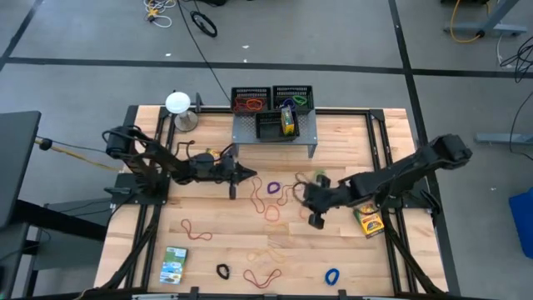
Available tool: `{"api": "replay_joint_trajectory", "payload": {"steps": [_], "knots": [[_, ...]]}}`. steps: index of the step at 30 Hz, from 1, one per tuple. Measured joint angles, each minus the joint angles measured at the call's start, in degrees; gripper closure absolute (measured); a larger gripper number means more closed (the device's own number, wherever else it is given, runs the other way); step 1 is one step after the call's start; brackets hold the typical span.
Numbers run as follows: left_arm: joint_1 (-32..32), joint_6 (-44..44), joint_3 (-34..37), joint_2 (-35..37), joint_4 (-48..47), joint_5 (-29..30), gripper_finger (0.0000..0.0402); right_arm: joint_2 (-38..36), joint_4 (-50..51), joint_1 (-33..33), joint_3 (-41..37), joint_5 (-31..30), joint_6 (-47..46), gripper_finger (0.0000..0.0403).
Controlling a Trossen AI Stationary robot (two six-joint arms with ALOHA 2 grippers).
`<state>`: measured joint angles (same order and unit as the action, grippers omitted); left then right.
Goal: Pick & Place Office Desk Supplies
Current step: Put the purple spring keychain into the top right black basket on the shelf
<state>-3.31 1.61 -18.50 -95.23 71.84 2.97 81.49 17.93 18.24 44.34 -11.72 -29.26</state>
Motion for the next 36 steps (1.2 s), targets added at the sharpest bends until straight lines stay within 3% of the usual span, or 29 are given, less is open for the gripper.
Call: {"api": "replay_joint_trajectory", "payload": {"steps": [11,14,17,21,28,36], "knots": [[0.0,0.5,-1.3,-1.6,-0.1,-0.6,0.039,14.9,21.1,3.3,14.7,14.8,11.8,0.0242],[0.0,0.5,-1.3,-1.6,-0.2,-0.4,0.039,16.6,23.2,3.8,16.5,11.8,15.9,0.0224],[0.0,0.5,-1.3,-1.6,-0.2,-0.2,0.039,17.0,19.6,2.1,16.4,6.5,17.2,0.0215],[0.0,0.5,-1.3,-1.6,-0.2,-0.2,0.039,17.0,14.4,-1.6,16.3,3.7,19.5,0.0211],[0.0,0.4,-1.3,-1.6,-0.2,-0.2,0.039,20.2,6.6,-8.9,17.6,2.6,29.7,0.0211],[0.0,0.3,-1.2,-1.6,-0.4,-0.1,0.039,26.9,7.7,-15.1,23.5,0.2,42.5,0.0224]]}}
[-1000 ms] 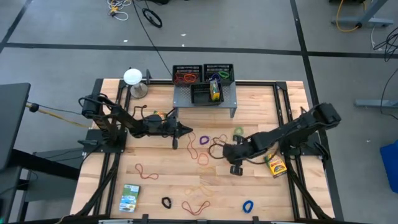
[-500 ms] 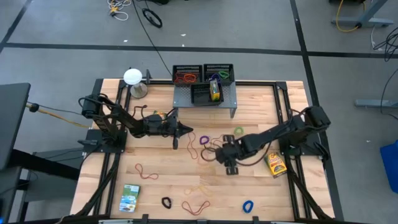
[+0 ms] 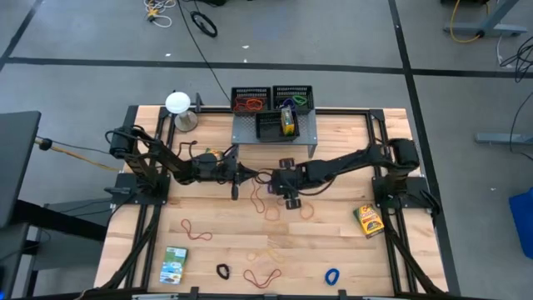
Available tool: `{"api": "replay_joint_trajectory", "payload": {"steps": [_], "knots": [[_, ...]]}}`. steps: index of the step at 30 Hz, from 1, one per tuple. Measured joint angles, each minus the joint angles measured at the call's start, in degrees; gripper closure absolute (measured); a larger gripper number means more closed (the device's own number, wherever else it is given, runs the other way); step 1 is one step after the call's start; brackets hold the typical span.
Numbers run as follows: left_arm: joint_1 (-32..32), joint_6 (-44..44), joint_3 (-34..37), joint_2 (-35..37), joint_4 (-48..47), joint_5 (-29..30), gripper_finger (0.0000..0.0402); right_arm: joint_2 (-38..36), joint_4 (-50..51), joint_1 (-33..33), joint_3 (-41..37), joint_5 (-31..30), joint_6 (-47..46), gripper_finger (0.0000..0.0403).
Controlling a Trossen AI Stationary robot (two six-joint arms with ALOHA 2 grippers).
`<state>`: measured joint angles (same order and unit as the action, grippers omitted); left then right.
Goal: Pick & Place Office Desk Supplies
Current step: Put the purple spring keychain into the top right black basket on the shelf
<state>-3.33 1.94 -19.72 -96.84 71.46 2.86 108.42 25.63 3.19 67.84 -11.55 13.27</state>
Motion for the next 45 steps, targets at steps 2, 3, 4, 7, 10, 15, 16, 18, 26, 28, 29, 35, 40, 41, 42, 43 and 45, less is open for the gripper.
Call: {"api": "replay_joint_trajectory", "payload": {"steps": [2,3,4,7,10,15,16,18,26,28,29,35,40,41,42,43,45], "knots": [[0.0,0.0,0.0,0.0,0.0,0.0,0.039,1.9,0.8,-0.5,1.0,0.0,2.8,0.0239],[0.0,0.0,0.0,0.0,0.0,0.0,0.039,2.8,1.0,-0.7,1.4,0.0,4.0,0.0248],[0.0,0.0,0.0,0.0,0.0,0.0,0.039,3.4,1.2,-0.9,1.6,0.2,5.0,0.0258],[0.0,0.0,0.0,0.0,0.1,0.0,0.039,4.2,1.8,-1.3,2.1,0.5,6.5,0.0294],[0.0,0.0,0.0,0.0,0.1,0.1,0.039,4.2,2.1,-1.2,2.1,-0.5,6.6,0.034],[0.0,0.0,0.0,0.0,0.1,0.1,0.039,2.5,4.4,-0.6,2.5,-1.5,3.0,0.0391],[0.0,0.0,0.0,0.0,0.1,0.1,0.039,2.4,5.4,-0.2,2.8,-1.4,1.3,0.0389],[0.0,0.0,0.0,0.0,0.2,0.1,0.039,1.6,7.9,0.4,3.5,-0.4,-2.7,0.039],[0.0,0.0,0.0,0.0,-0.2,0.1,0.039,-4.9,23.4,6.6,2.0,3.6,-31.5,0.0399],[0.0,0.0,0.0,0.0,-0.1,0.1,0.039,-7.3,23.6,8.6,-1.0,2.6,-38.7,0.0398],[0.0,0.0,0.0,0.0,-0.1,0.1,0.039,-8.5,23.2,9.4,-3.0,2.5,-42.5,0.0398],[0.0,0.0,0.0,0.0,-0.2,0.1,0.039,-12.9,18.5,10.9,-14.9,0.5,-60.5,0.04],[0.0,0.0,0.0,0.0,-0.2,0.1,0.039,-15.8,17.2,10.9,-19.2,1.6,-68.9,0.0398],[0.0,0.0,0.0,0.1,-0.2,0.1,0.039,-16.3,17.4,10.8,-19.3,3.1,-69.4,0.0395],[0.0,0.0,0.0,0.0,-0.2,0.1,0.039,-16.8,17.7,10.6,-19.3,4.9,-69.6,0.039],[0.0,0.0,0.0,0.0,-0.2,0.1,0.039,-17.6,18.0,10.4,-19.1,6.4,-69.7,0.0384],[0.0,0.0,0.0,0.1,-0.1,0.1,0.039,-19.3,18.2,10.0,-18.2,8.0,-69.8,0.0364]]}}
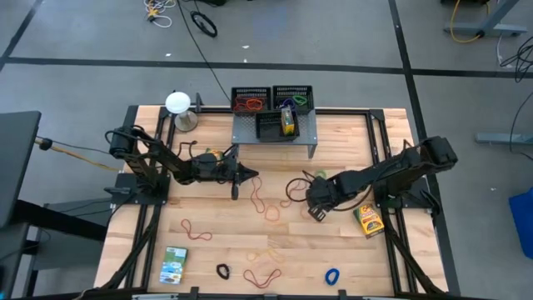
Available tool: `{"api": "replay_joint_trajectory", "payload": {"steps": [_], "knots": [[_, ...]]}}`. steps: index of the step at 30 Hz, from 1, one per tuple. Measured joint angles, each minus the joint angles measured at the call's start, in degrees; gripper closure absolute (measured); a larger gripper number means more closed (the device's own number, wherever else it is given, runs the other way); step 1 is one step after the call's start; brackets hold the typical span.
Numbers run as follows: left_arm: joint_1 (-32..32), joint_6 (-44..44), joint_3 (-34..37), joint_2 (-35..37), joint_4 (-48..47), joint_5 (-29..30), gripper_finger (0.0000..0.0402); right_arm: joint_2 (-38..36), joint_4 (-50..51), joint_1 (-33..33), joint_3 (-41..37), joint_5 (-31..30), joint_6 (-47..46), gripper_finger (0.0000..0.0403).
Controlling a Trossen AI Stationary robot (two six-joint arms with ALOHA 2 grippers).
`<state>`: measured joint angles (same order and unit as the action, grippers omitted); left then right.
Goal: Pick & Place Office Desk Supplies
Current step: Put the purple spring keychain into the top right black basket on the shelf
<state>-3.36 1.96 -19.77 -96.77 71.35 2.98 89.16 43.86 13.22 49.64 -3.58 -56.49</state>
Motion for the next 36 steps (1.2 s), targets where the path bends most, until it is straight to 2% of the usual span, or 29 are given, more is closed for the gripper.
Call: {"api": "replay_joint_trajectory", "payload": {"steps": [10,15,22,26,33,36], "knots": [[0.0,0.0,0.0,0.0,0.0,0.0,0.039,-3.7,0.9,-3.0,1.0,-0.8,3.4,0.024],[0.0,0.0,0.0,0.0,0.1,0.0,0.039,-2.9,-1.5,-5.4,-1.1,-1.5,4.8,0.0219],[0.0,0.0,0.0,0.0,0.3,0.0,0.039,0.8,-8.9,-7.2,-4.9,-1.0,12.6,0.024],[0.0,0.0,0.0,0.0,0.3,0.0,0.039,1.8,-9.7,-7.2,-5.2,-1.0,15.0,0.0261],[0.0,0.0,0.0,0.0,0.2,0.0,0.039,1.8,-9.4,-7.2,-5.2,-0.9,15.4,0.0361],[0.0,0.0,0.0,0.0,0.3,0.0,0.039,0.9,-8.9,-7.4,-4.5,2.6,15.4,0.0391]]}}
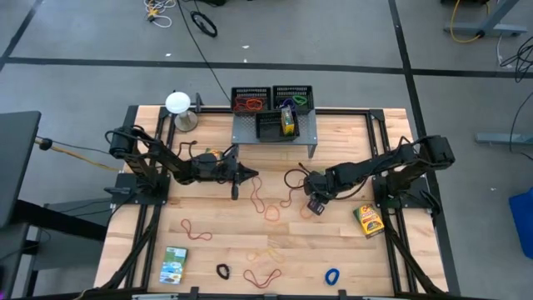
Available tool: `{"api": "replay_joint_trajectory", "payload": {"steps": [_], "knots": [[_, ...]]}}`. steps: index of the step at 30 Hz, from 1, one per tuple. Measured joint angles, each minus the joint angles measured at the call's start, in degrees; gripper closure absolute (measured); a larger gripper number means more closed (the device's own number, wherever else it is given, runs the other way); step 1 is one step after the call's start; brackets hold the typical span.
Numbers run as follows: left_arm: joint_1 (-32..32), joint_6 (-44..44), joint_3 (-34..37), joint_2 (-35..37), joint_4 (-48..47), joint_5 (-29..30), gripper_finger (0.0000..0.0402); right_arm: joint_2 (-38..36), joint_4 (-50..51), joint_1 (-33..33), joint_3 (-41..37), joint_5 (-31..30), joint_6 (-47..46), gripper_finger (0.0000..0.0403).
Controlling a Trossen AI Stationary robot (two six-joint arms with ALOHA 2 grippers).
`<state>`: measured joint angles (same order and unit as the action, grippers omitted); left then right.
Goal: Pick & Place Office Desk Supplies
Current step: Put the purple spring keychain into the top right black basket on the shelf
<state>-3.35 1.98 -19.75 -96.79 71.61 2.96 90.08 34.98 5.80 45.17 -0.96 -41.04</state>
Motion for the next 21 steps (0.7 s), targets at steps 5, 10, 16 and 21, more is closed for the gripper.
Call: {"api": "replay_joint_trajectory", "payload": {"steps": [5,10,16,21], "knots": [[0.0,0.0,0.0,0.0,0.0,0.0,0.039,-4.2,6.1,-1.1,6.2,-0.2,1.1,0.0381],[0.0,0.0,0.0,0.0,0.0,0.0,0.039,-7.5,17.3,-4.6,18.1,-5.6,6.1,0.0396],[0.0,0.0,0.0,0.0,0.0,0.0,0.039,-7.7,29.1,-15.6,35.5,-15.8,13.7,0.0396],[0.0,0.0,0.0,0.0,-0.3,0.0,0.039,-7.0,27.9,-30.1,45.2,-15.8,24.6,0.0399]]}}
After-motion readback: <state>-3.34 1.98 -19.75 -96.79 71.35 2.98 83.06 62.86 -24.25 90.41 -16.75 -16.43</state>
